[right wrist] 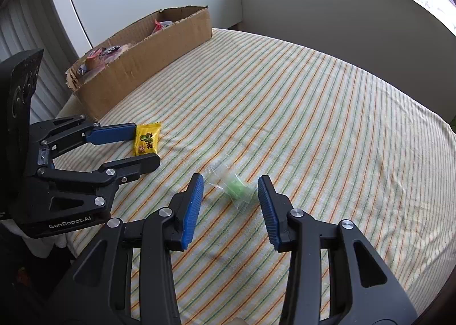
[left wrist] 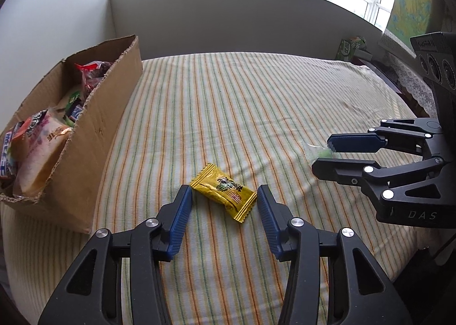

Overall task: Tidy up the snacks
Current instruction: 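Grasp the clear green-candy bag with the right gripper while the left gripper grasps the yellow packet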

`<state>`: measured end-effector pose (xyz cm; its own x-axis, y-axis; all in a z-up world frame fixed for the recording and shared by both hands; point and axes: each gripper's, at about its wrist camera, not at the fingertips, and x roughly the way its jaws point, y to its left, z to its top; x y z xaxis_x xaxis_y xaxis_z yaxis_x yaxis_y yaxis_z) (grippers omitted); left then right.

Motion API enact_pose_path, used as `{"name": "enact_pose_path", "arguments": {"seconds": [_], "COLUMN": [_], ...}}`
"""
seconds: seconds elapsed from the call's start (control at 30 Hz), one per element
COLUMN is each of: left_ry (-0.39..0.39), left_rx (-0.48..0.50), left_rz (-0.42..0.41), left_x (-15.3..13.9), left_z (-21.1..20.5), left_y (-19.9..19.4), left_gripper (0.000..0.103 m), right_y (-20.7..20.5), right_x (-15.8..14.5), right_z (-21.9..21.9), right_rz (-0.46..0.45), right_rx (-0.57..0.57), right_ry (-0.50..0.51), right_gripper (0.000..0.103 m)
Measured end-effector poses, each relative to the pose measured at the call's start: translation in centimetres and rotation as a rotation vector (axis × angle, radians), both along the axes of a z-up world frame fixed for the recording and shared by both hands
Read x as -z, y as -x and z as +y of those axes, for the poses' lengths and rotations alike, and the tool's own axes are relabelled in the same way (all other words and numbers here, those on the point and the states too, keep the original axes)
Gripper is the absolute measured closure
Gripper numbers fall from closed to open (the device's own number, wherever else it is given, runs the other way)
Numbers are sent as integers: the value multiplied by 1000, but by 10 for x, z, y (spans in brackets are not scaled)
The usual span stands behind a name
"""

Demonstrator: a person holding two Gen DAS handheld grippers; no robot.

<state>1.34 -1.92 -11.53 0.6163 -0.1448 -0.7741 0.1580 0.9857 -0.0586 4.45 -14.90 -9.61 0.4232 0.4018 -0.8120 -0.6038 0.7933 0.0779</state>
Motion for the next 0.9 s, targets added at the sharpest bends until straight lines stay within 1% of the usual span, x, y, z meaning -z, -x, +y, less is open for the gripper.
{"name": "enact_pose_path", "arguments": {"seconds": [0.1, 0.23, 0.27, 0.3, 0.33, 0.4, 0.43, 0.5, 0.67, 0.9], "left_ry": [-6, -27, -32, -37, -40, -38, -37, -39, -33, -6], "left_rx": [12, 29, 31, 34, 36, 40, 39, 35, 33, 16], "left_rz": [12, 3, -1, -6, -10, -12, -14, -19, -28, -53], "left_x": [1, 1, 2, 2, 2, 2, 1, 1, 0, -9], "left_z": [-4, -10, -12, -13, -13, -13, -13, -13, -13, -9], "left_y": [-4, -6, -6, -5, -5, -4, -4, -4, -3, 0], "left_gripper": [57, 57, 60, 70, 73, 80, 82, 89, 91, 91], "right_y": [-1, -3, -3, -3, -3, -2, -1, -1, 0, 1], "right_x": [5, 6, 6, 6, 6, 6, 6, 5, 3, -12], "right_z": [3, 6, 6, 7, 8, 8, 8, 7, 7, 0], "right_rz": [-4, -11, -12, -15, -19, -24, -23, -24, -28, -50], "right_rx": [-3, 0, 1, 3, 5, 5, 4, 6, 15, 42], "right_ry": [24, 30, 32, 35, 41, 47, 47, 43, 32, -29], "right_gripper": [62, 62, 62, 66, 68, 78, 79, 80, 80, 81]}}
